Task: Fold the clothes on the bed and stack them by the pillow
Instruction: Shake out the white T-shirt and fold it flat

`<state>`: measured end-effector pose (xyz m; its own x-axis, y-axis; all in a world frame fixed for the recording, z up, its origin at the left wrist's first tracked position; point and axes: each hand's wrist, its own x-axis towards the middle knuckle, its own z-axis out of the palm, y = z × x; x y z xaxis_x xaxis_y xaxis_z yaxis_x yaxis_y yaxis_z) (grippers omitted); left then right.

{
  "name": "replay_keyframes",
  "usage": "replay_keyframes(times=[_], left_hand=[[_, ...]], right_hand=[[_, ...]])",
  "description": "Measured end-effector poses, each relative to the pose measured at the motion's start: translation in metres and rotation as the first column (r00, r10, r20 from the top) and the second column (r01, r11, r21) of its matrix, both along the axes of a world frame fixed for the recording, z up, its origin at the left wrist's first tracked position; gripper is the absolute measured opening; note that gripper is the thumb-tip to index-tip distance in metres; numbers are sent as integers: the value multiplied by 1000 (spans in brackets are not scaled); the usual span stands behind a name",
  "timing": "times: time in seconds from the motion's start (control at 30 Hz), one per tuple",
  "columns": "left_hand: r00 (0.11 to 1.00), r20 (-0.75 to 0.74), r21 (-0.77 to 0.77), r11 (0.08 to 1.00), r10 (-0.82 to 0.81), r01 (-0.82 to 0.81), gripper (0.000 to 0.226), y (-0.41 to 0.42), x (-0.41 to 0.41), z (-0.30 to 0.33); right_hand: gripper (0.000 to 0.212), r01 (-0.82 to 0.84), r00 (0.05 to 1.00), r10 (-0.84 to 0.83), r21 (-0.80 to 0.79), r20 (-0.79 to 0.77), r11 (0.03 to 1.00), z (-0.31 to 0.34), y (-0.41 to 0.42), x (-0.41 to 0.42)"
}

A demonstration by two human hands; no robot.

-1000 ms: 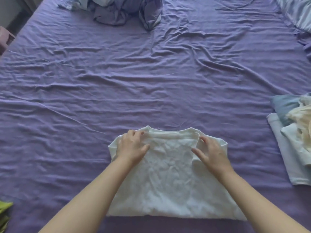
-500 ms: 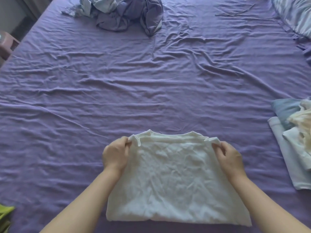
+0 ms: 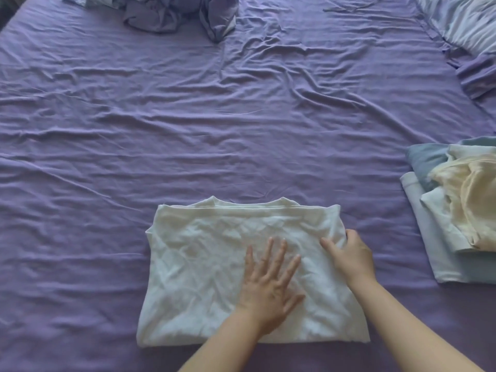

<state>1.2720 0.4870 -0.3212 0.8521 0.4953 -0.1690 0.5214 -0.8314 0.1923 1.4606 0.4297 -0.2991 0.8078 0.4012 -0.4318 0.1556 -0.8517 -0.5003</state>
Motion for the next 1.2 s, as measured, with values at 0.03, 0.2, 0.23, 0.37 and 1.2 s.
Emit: replay_keyframes(times=[0.03,0.2,0.23,0.37,1.2], left_hand=[[999,-30,-17,1000,-14,14,72,-5,4,-6],[978,-200,-92,995,-57,39,80,-4,15,-14],[976,-211,-106,994,-51,29,81,-3,16,-10],[988,-46,-255,955,147,-154,56,7,17,19],[718,-58,-815,382,694,-435,90,37,-68,30]], right_hand=[[39,-32,999,32,-11,7,999,-1,-4,-1],[36,-165,986,165,3,0,986,4,-32,-15],[35,-202,979,202,13,-23,979,7,-36,-18],[63,-305,950,308,75,-42,949,31,-34,-30],[46,-741,-270,961,-623,-66,-251,58,160,-99]])
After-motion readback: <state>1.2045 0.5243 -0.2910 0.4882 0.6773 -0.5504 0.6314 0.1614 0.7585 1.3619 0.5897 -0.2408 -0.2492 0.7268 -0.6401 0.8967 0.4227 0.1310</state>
